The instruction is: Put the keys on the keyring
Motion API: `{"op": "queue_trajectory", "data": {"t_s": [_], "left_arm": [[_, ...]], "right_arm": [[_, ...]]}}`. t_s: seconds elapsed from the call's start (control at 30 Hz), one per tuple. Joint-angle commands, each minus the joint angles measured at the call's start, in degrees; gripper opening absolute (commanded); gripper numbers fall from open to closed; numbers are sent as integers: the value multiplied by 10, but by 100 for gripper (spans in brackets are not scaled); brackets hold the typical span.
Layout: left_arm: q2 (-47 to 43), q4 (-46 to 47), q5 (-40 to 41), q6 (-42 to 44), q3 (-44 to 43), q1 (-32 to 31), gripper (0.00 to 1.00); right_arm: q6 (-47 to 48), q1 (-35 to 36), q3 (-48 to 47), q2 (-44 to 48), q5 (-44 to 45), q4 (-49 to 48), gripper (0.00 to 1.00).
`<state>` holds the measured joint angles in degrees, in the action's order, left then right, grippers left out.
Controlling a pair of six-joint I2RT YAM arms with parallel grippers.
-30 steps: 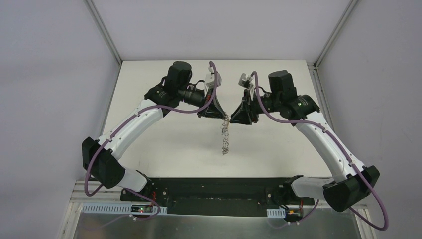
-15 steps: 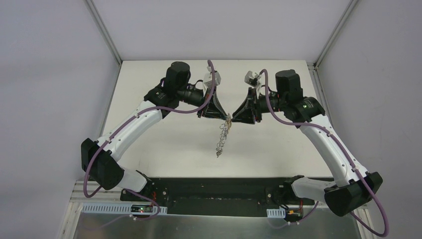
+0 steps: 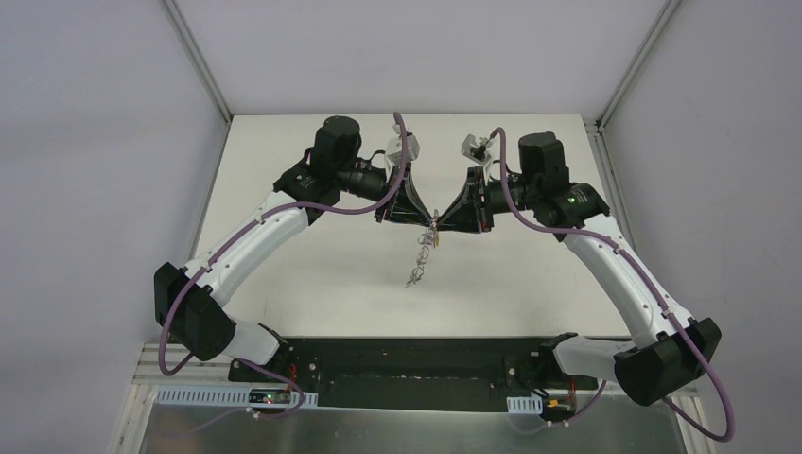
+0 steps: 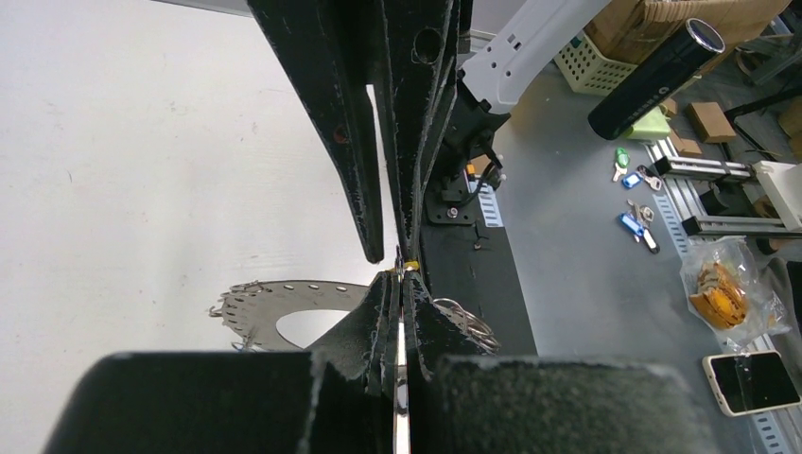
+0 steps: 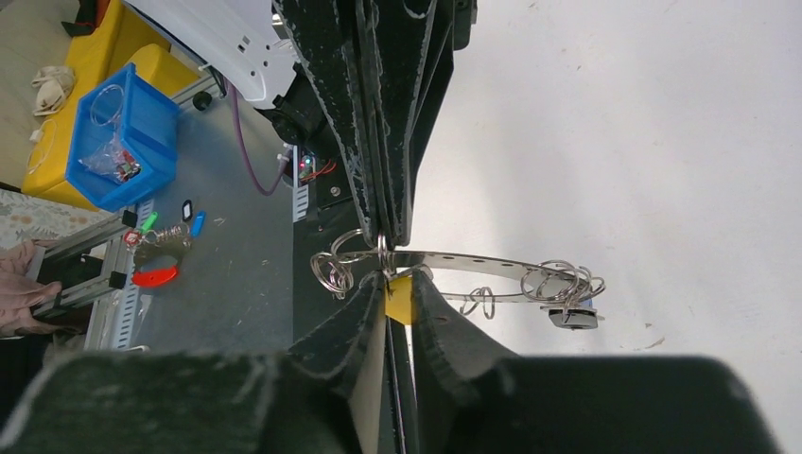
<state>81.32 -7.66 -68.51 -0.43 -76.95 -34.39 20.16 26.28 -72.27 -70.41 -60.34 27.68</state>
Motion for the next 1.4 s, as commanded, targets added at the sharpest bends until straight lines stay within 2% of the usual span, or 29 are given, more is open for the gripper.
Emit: {"op": "queue_trajectory", "data": {"t_s": [0.0, 0.23, 0.53, 1.0, 1.17, 1.37], "left_arm": [[-22, 35, -23, -11, 2, 4, 0], [-22, 36, -26, -11, -2, 5, 0], [-25, 49, -36, -24, -5, 7, 0], [-19, 195, -31, -139, 31, 12, 0], [-15, 221, -32, -159, 37, 12, 0], [-14, 260, -32, -188, 56, 13, 0]], "right_arm": [[-13, -2, 0, -2, -26, -31, 12], [-10, -1, 10, 4, -24, -31, 0], [-9, -2, 32, 11, -23, -40, 0], [-38, -2, 39, 1, -38, -70, 0], [-39, -2, 38, 11, -29, -72, 20], [-36, -15, 16, 30, -24, -65, 24]]}}
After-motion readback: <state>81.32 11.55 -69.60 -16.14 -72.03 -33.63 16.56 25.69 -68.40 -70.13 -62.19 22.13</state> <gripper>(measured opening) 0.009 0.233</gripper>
